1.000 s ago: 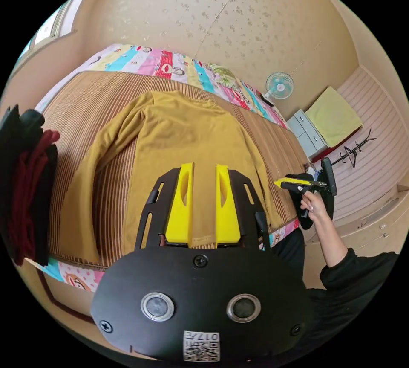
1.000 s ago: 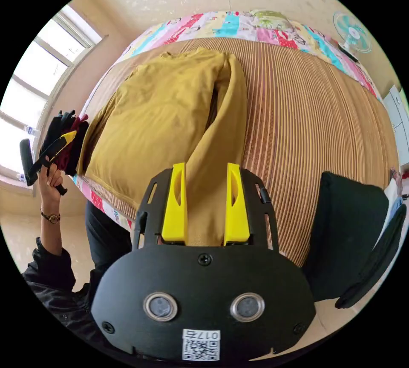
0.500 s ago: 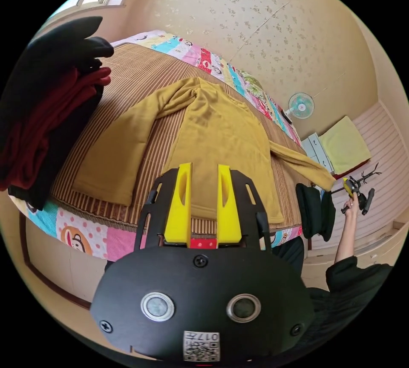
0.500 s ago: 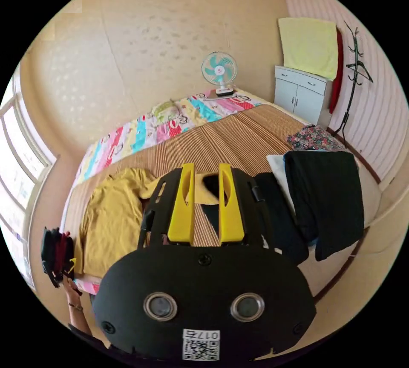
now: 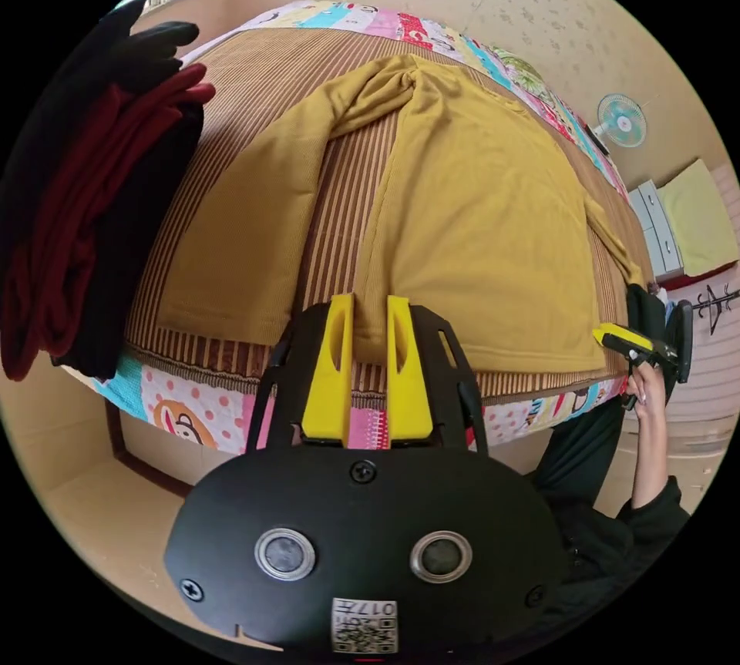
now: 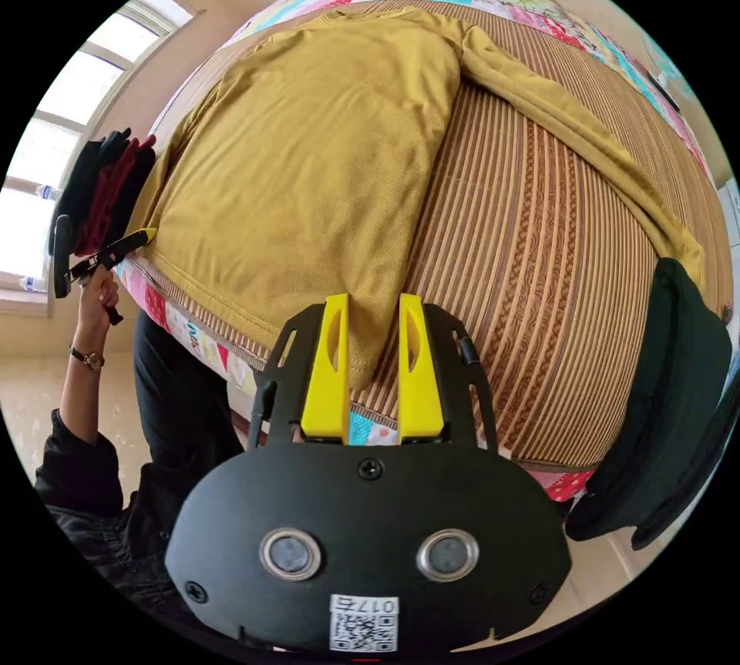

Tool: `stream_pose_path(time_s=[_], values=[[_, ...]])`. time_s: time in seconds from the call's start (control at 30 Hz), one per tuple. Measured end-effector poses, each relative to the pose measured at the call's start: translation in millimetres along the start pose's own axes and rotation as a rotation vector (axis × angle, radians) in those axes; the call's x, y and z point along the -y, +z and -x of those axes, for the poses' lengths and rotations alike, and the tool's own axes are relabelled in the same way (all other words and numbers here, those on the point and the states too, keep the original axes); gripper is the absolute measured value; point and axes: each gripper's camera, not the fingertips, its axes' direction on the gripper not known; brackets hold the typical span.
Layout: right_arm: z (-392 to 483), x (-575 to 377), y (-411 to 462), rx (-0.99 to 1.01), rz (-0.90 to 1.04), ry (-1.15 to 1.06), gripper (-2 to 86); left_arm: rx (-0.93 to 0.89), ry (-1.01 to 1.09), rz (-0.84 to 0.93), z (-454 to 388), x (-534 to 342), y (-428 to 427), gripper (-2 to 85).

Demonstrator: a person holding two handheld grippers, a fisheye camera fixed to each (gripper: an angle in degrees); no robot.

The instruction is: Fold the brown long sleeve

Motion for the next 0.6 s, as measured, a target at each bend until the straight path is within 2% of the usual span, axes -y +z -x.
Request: stream_pose_path(time_s=[0.17, 0.27, 0.33, 0.4, 0.47, 0.6], values=[[0, -45, -22, -0.018, -0.004, -0.072, 4.0, -0.222, 0.093, 0.089, 4, -42, -16, 4.0], [-14, -95, -34, 0.102, 0.01, -0.087, 3.8, -0.337, 0.125, 0.114, 8, -89, -25, 4.1], [-25, -135, -29, 0.281, 0.072, -0.114, 3.9, -0.381, 0.046, 0.09, 20, -130, -31, 4.8], [-34, -159, -19, 0.378, 0.118, -0.108, 4.1, -0.406, -0.04, 0.048, 34, -155, -37, 5.9], [-48, -175, -16, 0.395, 0.104, -0.055, 4.8, -0.409, -0.12, -0.005, 47, -173, -47, 6.9], [-103, -170, -55, 0.334, -0.108, 0.134, 7.7, -0.36, -0.208, -0.135, 66, -184, -80, 8.4]])
